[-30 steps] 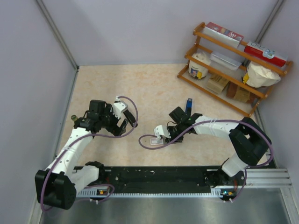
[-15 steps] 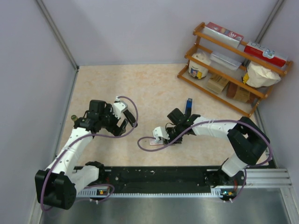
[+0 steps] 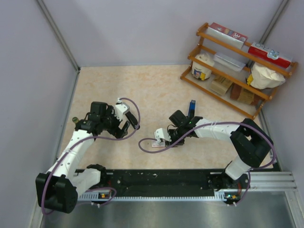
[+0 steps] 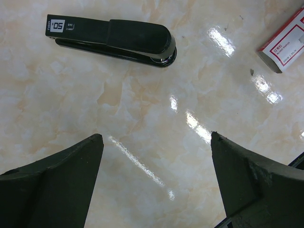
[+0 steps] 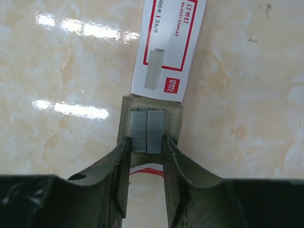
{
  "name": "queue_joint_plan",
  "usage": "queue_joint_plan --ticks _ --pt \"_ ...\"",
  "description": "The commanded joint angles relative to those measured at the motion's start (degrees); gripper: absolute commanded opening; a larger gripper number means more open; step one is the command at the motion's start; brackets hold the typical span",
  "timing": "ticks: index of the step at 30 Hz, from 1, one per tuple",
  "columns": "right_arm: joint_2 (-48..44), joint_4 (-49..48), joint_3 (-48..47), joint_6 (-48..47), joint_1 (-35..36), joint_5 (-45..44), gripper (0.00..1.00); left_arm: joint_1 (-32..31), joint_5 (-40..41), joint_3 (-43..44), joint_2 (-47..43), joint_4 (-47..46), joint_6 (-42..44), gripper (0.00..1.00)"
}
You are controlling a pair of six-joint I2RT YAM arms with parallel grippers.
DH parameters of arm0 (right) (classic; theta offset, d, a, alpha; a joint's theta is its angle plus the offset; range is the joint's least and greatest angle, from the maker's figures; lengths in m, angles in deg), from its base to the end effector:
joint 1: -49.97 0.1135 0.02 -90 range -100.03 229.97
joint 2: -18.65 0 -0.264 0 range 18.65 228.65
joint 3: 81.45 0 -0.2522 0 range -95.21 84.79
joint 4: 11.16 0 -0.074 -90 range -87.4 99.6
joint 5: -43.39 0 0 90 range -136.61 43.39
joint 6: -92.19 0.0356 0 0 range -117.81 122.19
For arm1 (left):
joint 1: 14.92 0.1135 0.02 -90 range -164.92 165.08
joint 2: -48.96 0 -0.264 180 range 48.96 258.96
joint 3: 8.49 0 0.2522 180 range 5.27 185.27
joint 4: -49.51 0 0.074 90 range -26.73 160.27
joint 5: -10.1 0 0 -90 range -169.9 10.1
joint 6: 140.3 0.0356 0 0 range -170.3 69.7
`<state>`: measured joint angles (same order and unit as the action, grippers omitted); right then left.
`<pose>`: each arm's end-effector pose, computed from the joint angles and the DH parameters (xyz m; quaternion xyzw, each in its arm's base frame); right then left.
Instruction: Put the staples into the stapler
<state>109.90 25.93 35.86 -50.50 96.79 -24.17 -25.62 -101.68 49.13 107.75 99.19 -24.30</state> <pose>0.1895 0.2218 0.1595 -0.7584 0.5881 0.1794 0.2163 0.1970 -0.0507 0.2511 0.3514 0.8583 -0.1326 0.3498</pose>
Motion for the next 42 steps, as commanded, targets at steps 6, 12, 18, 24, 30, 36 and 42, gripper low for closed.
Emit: queue_joint_plan --ticks 6,12,18,24,30,36,42 --pt "0.25 -0.83 -1.96 0.74 0.90 -2.13 0.27 0.50 -0.98 0.70 0.45 -2.35 -0.25 0.99" --pt "-0.45 0.83 -1.87 0.04 0.81 -3.80 0.26 0.50 -1.07 0.79 0.54 -2.26 -0.16 0.99" --pt "-0.89 4.70 -2.66 -0.75 -1.21 -3.19 0.25 0.50 -1.42 0.88 0.54 -2.17 -0.16 0.99" --pt "-2.82 7.08 -3.02 -1.19 -3.67 -0.91 0.25 0.50 -1.69 0.79 0.63 -2.08 -0.07 0.99" --pt "-5.02 7.87 -3.63 -0.84 -3.76 0.85 0.25 0.59 -1.60 0.88 0.63 -2.08 -0.07 0.99" --pt "-6.25 7.78 -4.16 -0.23 -3.76 1.73 0.25 0.59 -1.51 0.79 0.98 -2.08 -0.07 0.99" --pt "-6.60 6.03 -4.77 1.53 -4.20 1.39 0.25 0.59 -1.51 0.79 1.25 -2.08 -0.07 0.99"
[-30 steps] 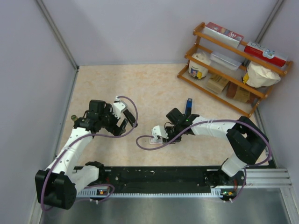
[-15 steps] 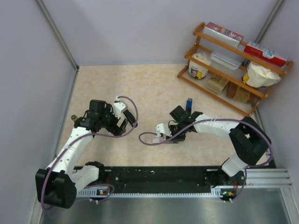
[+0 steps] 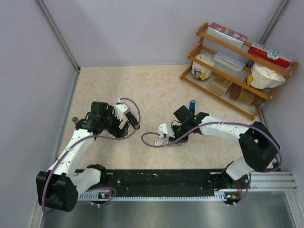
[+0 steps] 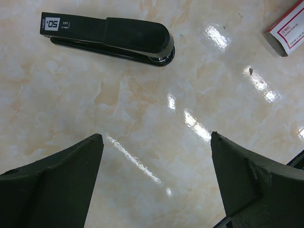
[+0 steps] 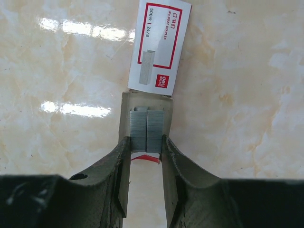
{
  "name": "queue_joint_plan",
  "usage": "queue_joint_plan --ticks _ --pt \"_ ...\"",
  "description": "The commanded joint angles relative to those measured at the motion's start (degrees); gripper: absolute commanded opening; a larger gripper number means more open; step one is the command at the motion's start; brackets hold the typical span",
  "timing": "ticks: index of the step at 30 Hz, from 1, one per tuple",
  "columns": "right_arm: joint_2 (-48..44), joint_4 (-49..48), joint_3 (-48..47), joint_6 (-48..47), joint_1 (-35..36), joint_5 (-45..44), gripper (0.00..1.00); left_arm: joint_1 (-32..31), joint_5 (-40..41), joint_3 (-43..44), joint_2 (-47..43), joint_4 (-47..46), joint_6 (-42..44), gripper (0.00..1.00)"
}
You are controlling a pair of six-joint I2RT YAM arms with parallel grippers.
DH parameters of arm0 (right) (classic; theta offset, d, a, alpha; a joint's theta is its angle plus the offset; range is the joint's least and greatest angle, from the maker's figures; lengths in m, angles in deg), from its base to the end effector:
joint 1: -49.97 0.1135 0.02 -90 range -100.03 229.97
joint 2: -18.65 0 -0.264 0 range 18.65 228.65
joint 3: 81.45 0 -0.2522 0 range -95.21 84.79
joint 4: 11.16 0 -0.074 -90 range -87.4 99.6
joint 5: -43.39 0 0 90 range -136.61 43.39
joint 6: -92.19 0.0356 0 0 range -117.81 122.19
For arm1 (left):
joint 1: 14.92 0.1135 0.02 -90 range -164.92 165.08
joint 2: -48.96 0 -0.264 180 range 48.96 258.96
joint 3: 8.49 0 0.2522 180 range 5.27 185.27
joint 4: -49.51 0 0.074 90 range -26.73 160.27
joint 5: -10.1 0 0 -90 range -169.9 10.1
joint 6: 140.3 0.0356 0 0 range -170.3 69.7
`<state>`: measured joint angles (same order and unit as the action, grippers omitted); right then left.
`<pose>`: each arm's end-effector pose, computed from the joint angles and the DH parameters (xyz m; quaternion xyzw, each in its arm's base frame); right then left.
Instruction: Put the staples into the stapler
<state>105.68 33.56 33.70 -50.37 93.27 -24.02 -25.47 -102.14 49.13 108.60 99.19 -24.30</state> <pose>0.1957 0.2032 0.1836 -0.7395 0.6146 0.1754 0.2112 0.1990 -0.0508 0.2485 0.3507 0.8603 -0.1373 0.3435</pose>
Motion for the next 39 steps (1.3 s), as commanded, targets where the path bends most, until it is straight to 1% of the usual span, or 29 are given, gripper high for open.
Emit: queue_joint_plan --ticks 1,9,15,23,31,36,39 --pt "-2.30 -2.13 -2.78 1.66 -0.68 0.79 0.25 0.44 -1.05 0.79 0.48 -2.08 -0.07 0.99" --pt "0.60 -5.99 -5.33 4.12 -2.44 -3.25 0.25 0.44 -1.14 0.88 0.83 -2.08 -0.07 0.99" --pt "5.43 -7.49 -8.06 5.62 -3.23 -6.15 0.26 0.44 -0.88 0.88 1.09 -2.08 -0.16 0.99" --pt "10.88 -9.96 -8.85 9.13 -4.99 -9.58 0.27 0.53 -0.79 0.97 0.92 -2.08 -0.25 0.99" --pt "10.89 -10.13 -8.85 10.63 -5.78 -9.93 0.45 0.53 -1.05 0.88 0.74 -2.08 -0.07 0.99" --pt "6.33 -10.66 -8.59 12.21 -6.83 -8.27 0.60 0.44 0.61 1.93 0.57 -2.17 0.89 0.99" --pt "2.11 -10.66 -7.89 13.62 -8.76 -4.85 0.64 0.44 2.02 4.39 1.01 -1.91 2.56 0.99"
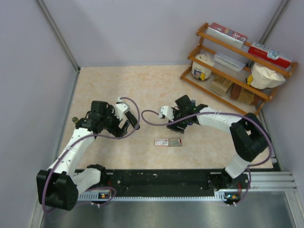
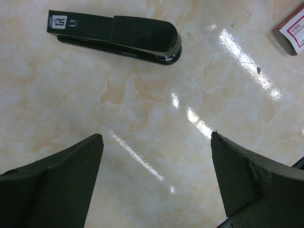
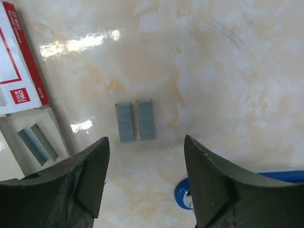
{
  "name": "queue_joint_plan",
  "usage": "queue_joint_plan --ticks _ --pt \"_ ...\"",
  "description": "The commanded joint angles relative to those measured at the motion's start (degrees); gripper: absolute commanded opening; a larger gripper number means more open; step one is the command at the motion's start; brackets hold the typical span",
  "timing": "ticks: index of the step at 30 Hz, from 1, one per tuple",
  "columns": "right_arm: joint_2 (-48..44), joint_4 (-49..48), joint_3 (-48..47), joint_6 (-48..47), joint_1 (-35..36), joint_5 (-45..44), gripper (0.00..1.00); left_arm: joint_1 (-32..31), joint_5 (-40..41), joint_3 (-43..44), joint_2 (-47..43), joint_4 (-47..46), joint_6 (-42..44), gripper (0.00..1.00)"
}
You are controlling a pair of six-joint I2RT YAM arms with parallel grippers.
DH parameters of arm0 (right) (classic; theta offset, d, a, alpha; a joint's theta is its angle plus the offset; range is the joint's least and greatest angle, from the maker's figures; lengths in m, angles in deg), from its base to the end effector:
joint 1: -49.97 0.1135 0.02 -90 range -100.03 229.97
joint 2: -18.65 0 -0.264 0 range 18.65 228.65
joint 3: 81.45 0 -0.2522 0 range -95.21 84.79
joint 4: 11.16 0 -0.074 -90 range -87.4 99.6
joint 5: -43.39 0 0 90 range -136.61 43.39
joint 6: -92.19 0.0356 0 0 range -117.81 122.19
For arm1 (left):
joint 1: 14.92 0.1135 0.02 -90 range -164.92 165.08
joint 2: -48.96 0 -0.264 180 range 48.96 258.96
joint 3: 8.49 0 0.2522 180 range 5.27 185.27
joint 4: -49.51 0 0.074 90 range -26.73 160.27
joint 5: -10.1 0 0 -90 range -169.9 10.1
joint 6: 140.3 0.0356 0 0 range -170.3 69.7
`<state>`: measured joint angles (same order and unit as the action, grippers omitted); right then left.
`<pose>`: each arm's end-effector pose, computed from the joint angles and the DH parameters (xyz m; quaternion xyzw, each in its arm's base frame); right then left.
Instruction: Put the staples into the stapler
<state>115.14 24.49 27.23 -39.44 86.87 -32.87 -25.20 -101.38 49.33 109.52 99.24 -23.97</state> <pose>0.2596 0.2055 0.1737 -0.6314 0.7248 0.1053 0.2547 0.2018 -0.0498 0.2464 0.3491 0.8644 -0.1306 0.3376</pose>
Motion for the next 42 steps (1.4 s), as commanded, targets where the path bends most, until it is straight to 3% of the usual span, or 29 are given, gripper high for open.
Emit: queue_joint_plan --ticks 1,8,13,17,20,27,42 --pt "-8.76 -1.50 -1.15 3.21 -3.32 5.23 0.65 0.18 1.09 5.16 0.52 -1.86 3.63 0.99" --pt "-18.34 -1.76 1.83 4.54 -7.99 12.36 0.75 -0.44 2.13 15.25 9.91 0.24 20.75 0.99" --pt "-20.02 -2.11 2.45 5.33 -9.66 13.86 0.75 -1.93 -0.14 22.21 18.27 5.25 43.06 0.99" --pt "-21.69 -2.20 2.98 5.68 -11.59 15.70 0.76 -5.00 3.09 22.31 22.58 5.08 60.55 0.99" --pt "-23.53 -2.29 3.24 7.17 -14.48 18.94 0.76 -7.20 5.56 21.86 26.09 3.85 68.66 0.99" --pt "-25.12 -2.29 3.42 8.58 -18.62 21.42 0.76 -10.80 5.30 26.34 34.80 8.86 76.50 0.95" --pt "-24.16 -2.29 3.77 8.14 -19.50 22.39 0.76 -12.39 8.55 24.86 40.61 8.87 76.42 0.64"
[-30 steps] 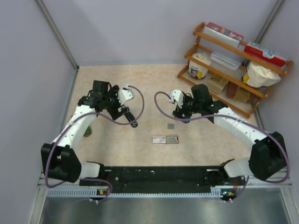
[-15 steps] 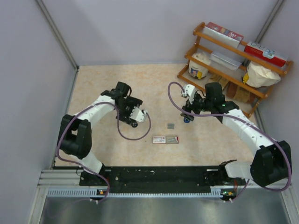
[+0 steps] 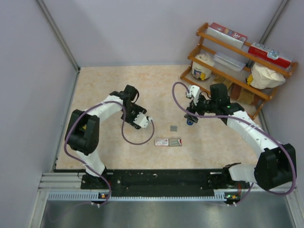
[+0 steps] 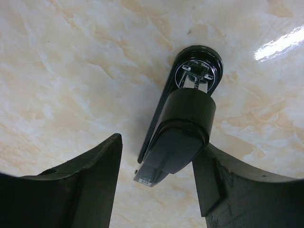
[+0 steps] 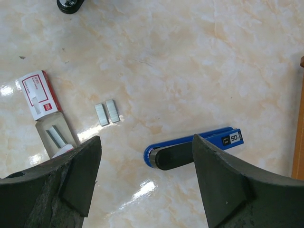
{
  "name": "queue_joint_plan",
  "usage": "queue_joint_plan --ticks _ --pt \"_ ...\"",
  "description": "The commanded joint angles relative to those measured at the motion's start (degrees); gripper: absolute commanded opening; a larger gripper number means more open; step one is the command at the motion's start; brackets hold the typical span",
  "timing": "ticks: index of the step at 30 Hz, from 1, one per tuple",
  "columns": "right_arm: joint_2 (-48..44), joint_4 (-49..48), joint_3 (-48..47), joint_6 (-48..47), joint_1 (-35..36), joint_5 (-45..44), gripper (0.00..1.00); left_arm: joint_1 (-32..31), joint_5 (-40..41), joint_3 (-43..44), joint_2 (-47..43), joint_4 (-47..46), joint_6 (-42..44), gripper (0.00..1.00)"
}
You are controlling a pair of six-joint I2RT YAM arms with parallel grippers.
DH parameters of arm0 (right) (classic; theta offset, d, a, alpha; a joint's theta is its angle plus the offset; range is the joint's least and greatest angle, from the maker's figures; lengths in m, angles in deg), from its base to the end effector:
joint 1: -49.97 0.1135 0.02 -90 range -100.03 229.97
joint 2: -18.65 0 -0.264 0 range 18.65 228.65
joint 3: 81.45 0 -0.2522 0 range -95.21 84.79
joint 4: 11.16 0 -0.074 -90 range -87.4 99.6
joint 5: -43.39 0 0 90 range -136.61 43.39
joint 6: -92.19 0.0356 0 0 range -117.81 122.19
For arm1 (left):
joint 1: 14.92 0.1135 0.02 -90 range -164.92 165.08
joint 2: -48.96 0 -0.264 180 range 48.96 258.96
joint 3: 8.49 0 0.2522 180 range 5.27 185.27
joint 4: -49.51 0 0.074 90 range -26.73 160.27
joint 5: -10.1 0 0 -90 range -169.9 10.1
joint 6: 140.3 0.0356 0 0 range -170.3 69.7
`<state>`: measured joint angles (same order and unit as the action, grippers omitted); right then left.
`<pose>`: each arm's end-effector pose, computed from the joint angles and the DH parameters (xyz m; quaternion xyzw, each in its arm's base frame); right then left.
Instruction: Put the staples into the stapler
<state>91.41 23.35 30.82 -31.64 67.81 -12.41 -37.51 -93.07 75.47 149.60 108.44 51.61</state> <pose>0.2535 0.1026 0.2777 -0.4896 0.7236 0.2067 0.4404 0.3083 -0.1371 0.1953 0.8789 0.4462 -0.0082 0.1684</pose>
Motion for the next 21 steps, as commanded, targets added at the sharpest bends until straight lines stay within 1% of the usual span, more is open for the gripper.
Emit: queue_joint_plan --ticks 1,6,11,13,14,15,16,21 --pt "-0.42 -1.15 0.10 0.34 -0.44 1.84 0.76 -0.17 0.42 -1.72 0.70 -0.95 0.40 0.64" --pt "-0.59 -1.24 0.27 0.34 -0.44 2.19 0.76 -0.26 0.60 -3.13 1.14 -2.80 -0.30 0.64" --pt "-0.42 -1.24 0.19 0.42 -0.53 2.10 0.76 -0.79 -0.54 -3.13 1.22 -3.24 -1.62 0.45" --pt "-0.33 -1.15 0.10 0.43 -0.53 2.19 0.76 -1.05 -0.72 -3.39 1.31 -3.51 -2.15 0.36" --pt "-0.33 -1.24 0.27 0.43 -0.44 2.37 0.76 -1.14 -0.89 -3.40 1.40 -3.68 -2.41 0.29" --pt "-0.24 -1.15 0.19 0.34 -0.44 2.45 0.76 -1.23 -1.07 -3.40 1.31 -3.94 -2.85 0.04" --pt "-0.33 -1.24 0.27 0.42 -0.44 2.54 0.76 -1.49 -1.07 -3.40 1.23 -4.29 -3.73 0.00" --pt "0.02 -1.07 0.89 -0.19 -0.44 5.52 0.75 -2.19 -3.87 -3.22 -1.49 -6.05 -8.03 0.00"
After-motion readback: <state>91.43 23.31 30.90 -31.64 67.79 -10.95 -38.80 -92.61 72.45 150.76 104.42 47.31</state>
